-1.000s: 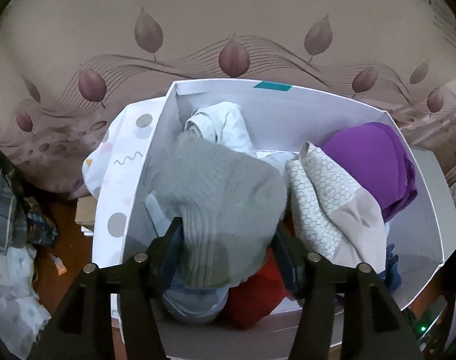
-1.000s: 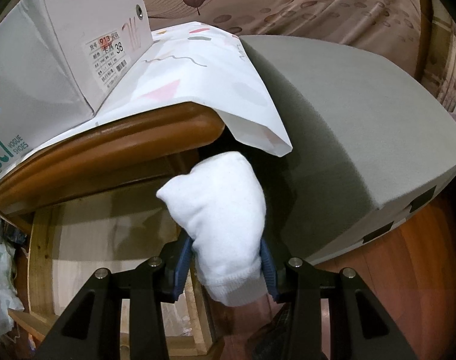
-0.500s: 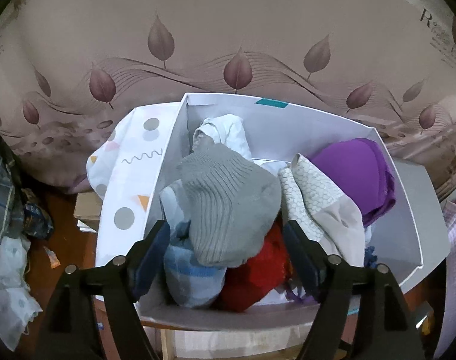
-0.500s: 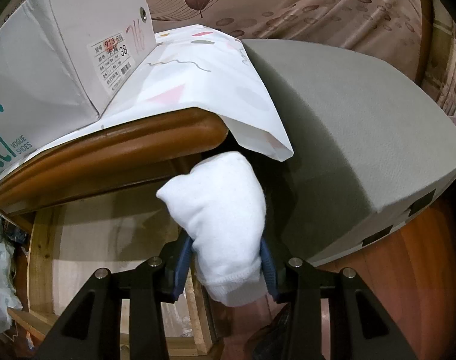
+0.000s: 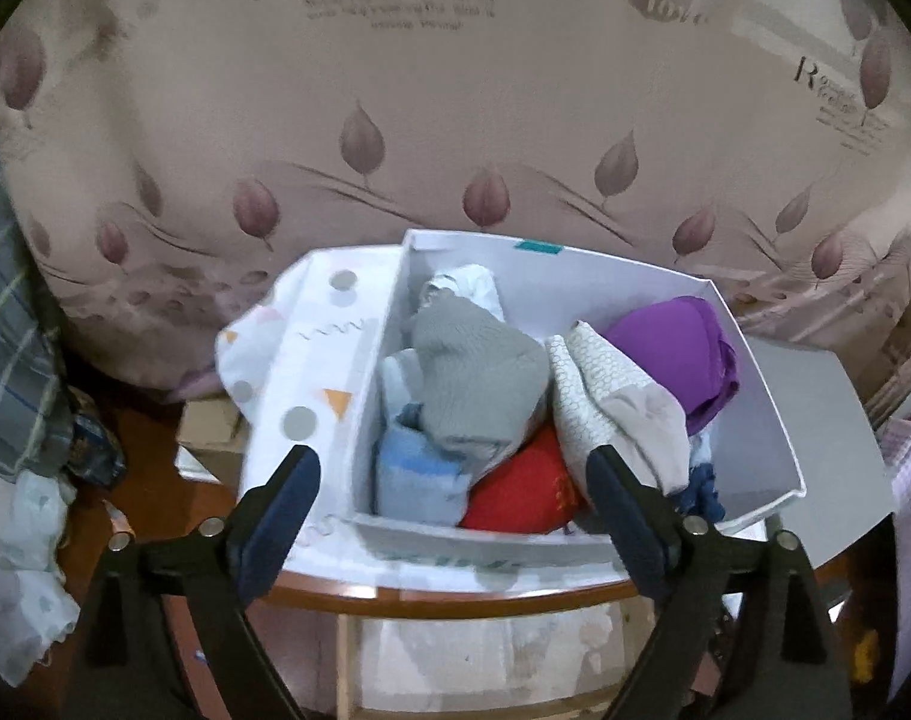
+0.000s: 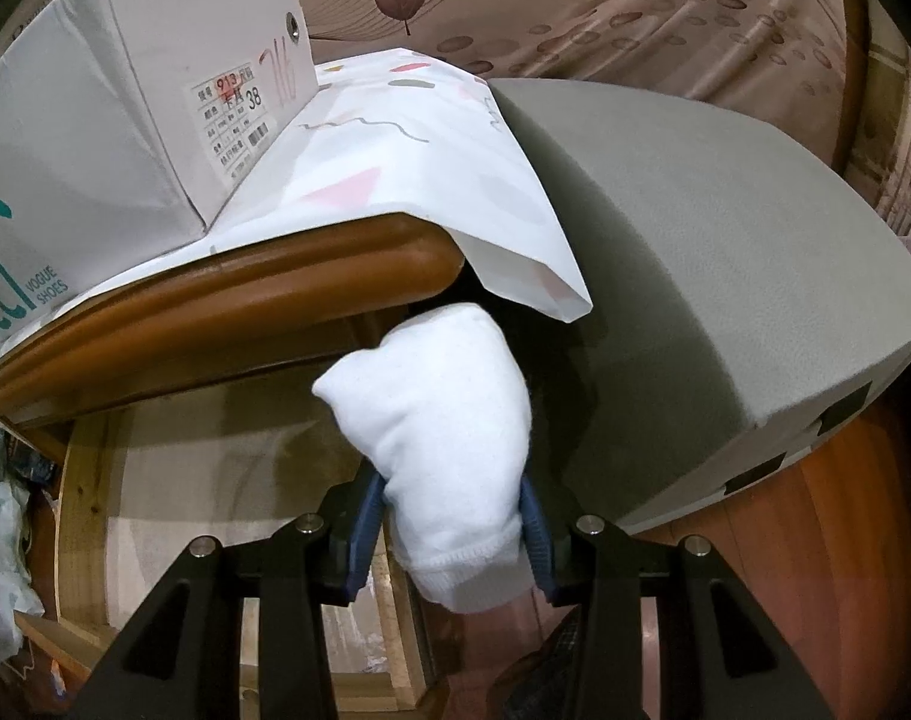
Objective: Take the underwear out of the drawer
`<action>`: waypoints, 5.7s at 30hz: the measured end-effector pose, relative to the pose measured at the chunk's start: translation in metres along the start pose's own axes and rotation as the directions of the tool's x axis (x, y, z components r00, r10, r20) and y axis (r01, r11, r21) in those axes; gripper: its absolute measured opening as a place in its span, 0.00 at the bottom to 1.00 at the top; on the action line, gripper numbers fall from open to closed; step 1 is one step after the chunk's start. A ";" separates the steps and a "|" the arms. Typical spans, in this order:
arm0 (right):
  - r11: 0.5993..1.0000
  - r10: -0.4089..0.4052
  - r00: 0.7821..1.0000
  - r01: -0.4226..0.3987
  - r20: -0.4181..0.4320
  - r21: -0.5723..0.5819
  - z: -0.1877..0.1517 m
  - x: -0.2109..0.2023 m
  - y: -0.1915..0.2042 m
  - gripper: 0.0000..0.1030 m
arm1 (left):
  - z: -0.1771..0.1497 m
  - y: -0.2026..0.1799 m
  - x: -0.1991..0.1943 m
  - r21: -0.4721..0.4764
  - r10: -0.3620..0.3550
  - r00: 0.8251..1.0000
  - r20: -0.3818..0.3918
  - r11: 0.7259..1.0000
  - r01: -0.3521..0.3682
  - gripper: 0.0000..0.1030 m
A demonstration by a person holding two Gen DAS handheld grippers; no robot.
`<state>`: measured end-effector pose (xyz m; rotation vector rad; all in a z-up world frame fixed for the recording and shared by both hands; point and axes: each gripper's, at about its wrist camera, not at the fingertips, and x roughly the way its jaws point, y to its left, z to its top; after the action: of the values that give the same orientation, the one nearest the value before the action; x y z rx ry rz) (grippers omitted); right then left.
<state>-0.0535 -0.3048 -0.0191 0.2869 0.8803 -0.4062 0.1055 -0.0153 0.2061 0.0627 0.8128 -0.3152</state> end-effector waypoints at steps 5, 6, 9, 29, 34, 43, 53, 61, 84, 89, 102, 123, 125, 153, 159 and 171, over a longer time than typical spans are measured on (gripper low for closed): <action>1.000 -0.004 1.000 0.004 0.010 -0.008 0.000 -0.001 0.002 0.40 | -0.032 0.010 -0.023 0.015 0.109 0.990 0.089 0.994 -0.110 0.91; 1.000 -0.004 1.000 0.004 0.009 -0.010 -0.001 -0.001 0.002 0.40 | -0.041 0.013 -0.026 0.016 0.146 0.983 0.108 0.989 -0.148 0.92; 1.000 -0.005 1.000 0.005 0.009 -0.021 -0.001 0.000 0.003 0.40 | -0.061 0.022 -0.028 0.007 0.204 0.972 0.120 0.978 -0.206 0.93; 0.999 -0.016 0.999 0.018 0.047 -0.047 -0.006 -0.007 0.013 0.40 | -0.165 0.042 0.028 -0.065 0.397 0.905 0.155 0.918 -0.392 0.94; 0.997 -0.022 0.999 0.026 0.049 -0.070 -0.007 -0.014 0.015 0.40 | -0.180 0.062 0.042 -0.110 0.385 0.916 0.115 0.921 -0.374 0.94; 0.995 0.000 0.999 0.004 0.041 -0.099 -0.001 -0.038 0.023 0.40 | -0.184 0.085 0.047 -0.166 0.426 0.901 0.082 0.897 -0.409 0.94; 0.989 0.027 0.996 -0.014 0.089 -0.146 0.010 -0.092 0.024 0.40 | -0.180 0.103 0.038 -0.253 0.411 0.910 0.058 0.888 -0.384 0.96; 0.977 0.061 0.976 -0.016 0.208 -0.211 0.065 -0.152 0.042 0.40 | -0.180 0.120 0.030 -0.300 0.413 0.909 0.051 0.875 -0.380 0.96; 0.956 0.099 0.983 -0.051 0.153 -0.290 0.164 -0.107 0.160 0.40 | -0.188 0.165 0.030 -0.397 0.473 0.879 -0.061 0.796 -0.456 0.96; 0.951 0.082 0.988 -0.038 0.131 -0.306 0.167 -0.085 0.178 0.40 | -0.189 0.167 0.032 -0.399 0.474 0.877 -0.076 0.792 -0.463 0.96; 0.946 0.033 0.995 -0.002 0.089 -0.326 0.172 -0.049 0.198 0.45 | -0.191 0.166 0.035 -0.390 0.464 0.882 -0.084 0.799 -0.457 0.96; 0.919 0.040 0.981 0.038 0.190 -0.392 0.164 -0.087 0.208 0.78 | -0.186 0.155 0.038 -0.374 0.436 0.897 -0.079 0.821 -0.432 0.96; 0.914 0.044 0.978 0.042 0.203 -0.403 0.163 -0.094 0.210 0.78 | -0.186 0.154 0.038 -0.371 0.437 0.896 -0.078 0.822 -0.433 0.96; 0.954 0.150 0.982 -0.114 0.112 -0.279 -0.003 -0.132 0.134 0.79 | -0.190 0.099 0.049 -0.176 0.382 0.924 -0.031 0.908 -0.381 0.96; 0.966 0.123 0.991 -0.107 0.054 -0.235 -0.038 -0.103 0.126 0.79 | -0.194 0.083 0.053 -0.136 0.353 0.935 -0.030 0.925 -0.354 0.96; 0.967 0.079 0.997 -0.073 0.012 -0.243 -0.068 -0.087 0.125 0.79 | -0.215 0.057 0.051 -0.113 0.267 0.961 -0.070 0.955 -0.273 0.96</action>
<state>-0.0927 -0.1474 0.0186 0.0904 0.8849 -0.2269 0.0037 0.0637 0.0176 0.0675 0.8641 -0.0049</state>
